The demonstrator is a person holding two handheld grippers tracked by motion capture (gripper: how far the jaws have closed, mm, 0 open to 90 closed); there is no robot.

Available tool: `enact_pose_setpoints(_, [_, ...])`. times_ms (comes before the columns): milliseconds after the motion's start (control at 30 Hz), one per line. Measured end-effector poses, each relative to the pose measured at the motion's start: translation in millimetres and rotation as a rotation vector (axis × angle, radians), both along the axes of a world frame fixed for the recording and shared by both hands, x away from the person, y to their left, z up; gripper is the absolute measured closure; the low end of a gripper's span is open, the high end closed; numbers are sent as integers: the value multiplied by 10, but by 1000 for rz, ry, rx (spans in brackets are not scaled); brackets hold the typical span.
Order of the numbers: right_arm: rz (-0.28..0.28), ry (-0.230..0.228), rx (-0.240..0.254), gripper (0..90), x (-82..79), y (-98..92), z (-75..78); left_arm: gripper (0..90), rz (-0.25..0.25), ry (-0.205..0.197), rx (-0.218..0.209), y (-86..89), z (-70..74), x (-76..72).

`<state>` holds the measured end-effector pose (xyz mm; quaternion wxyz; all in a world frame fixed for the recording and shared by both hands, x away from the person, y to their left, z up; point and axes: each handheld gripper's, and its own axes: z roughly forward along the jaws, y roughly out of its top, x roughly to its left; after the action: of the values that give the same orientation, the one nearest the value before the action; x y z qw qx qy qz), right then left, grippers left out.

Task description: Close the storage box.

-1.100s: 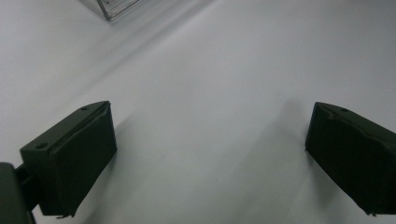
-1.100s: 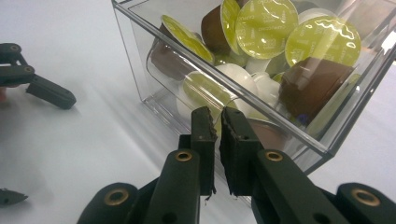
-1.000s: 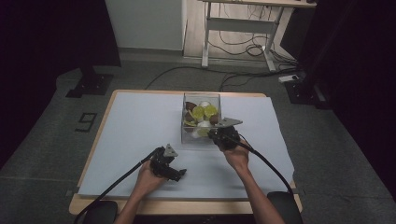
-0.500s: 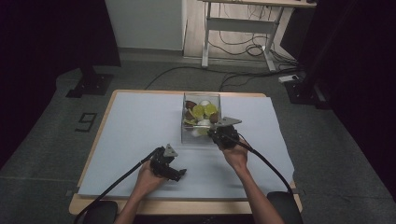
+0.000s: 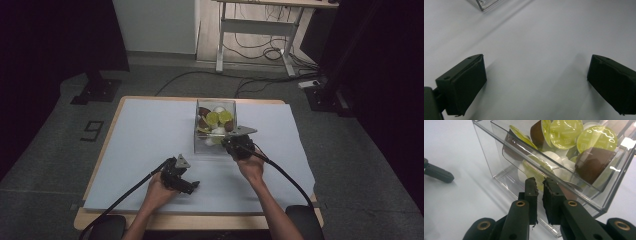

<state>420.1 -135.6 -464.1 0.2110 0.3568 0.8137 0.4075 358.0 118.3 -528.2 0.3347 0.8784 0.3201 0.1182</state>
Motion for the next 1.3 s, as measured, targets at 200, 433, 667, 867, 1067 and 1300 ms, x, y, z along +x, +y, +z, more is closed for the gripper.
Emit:
enact_pose_setpoints(200, [-9, 10, 17, 820, 27, -8, -10, 20, 0, 0, 0, 0, 0, 0])
enact_pose_setpoints(433, [-2, -1, 7, 818, 25, -6, -14, 20, 0, 0, 0, 0, 0, 0])
enact_pose_setpoints(667, [15, 19, 8, 767, 15, -23, 0, 21, 0, 0, 2, 0, -1, -1])
enact_pose_setpoints(867, [51, 53, 3, 676, -25, -27, -3, 18, 1, 2, 3, -1, -2, 0])
enact_pose_setpoints(1067, [79, 61, 7, 555, -83, -13, 28, 17, 3, 1, 0, -3, -4, -2])
enact_pose_setpoints(1300, [106, 64, -5, 468, -150, -6, 62, 17, 2, 1, 2, -2, -3, -1])
